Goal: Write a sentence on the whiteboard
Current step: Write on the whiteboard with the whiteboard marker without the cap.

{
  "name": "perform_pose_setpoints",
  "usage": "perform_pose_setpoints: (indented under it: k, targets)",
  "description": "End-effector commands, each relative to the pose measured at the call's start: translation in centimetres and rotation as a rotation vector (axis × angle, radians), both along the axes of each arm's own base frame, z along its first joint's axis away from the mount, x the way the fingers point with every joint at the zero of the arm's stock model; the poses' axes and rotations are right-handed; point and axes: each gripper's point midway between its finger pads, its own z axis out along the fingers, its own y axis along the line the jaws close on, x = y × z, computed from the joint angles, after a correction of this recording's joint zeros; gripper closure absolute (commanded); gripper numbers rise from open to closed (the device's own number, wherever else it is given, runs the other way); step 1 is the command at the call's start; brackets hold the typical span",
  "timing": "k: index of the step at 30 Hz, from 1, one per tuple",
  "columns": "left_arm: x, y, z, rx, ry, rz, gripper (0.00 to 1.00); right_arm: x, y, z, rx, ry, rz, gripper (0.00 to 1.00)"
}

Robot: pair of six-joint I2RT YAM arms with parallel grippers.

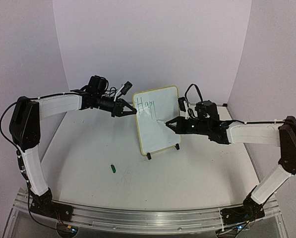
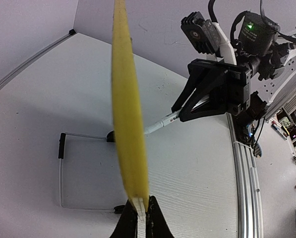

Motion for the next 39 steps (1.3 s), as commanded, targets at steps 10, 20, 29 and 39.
perform_pose_setpoints:
  k: [10, 20, 29, 39]
  targets:
    - [-0.4, -0.1, -0.7, 0.029, 0.023, -0.011, 1.00, 1.4, 1.4, 9.4, 0.134, -0.188, 0.016, 1.00]
    - [-0.4, -0.1, -0.8, 0.032, 0.024, -0.011, 1.00, 3.2, 2.3, 8.6, 0.113, -0.188, 0.000, 1.00]
    - [-0.4, -0.1, -1.0, 0.035, 0.026, -0.012, 1.00, 3.9, 1.1, 8.1, 0.090, -0.191, -0.081, 1.00]
    - [-0.3, -0.1, -1.0, 0.034, 0.025, -0.012, 1.00, 3.7, 0.3, 7.8, 0.084, -0.190, -0.111, 1.00]
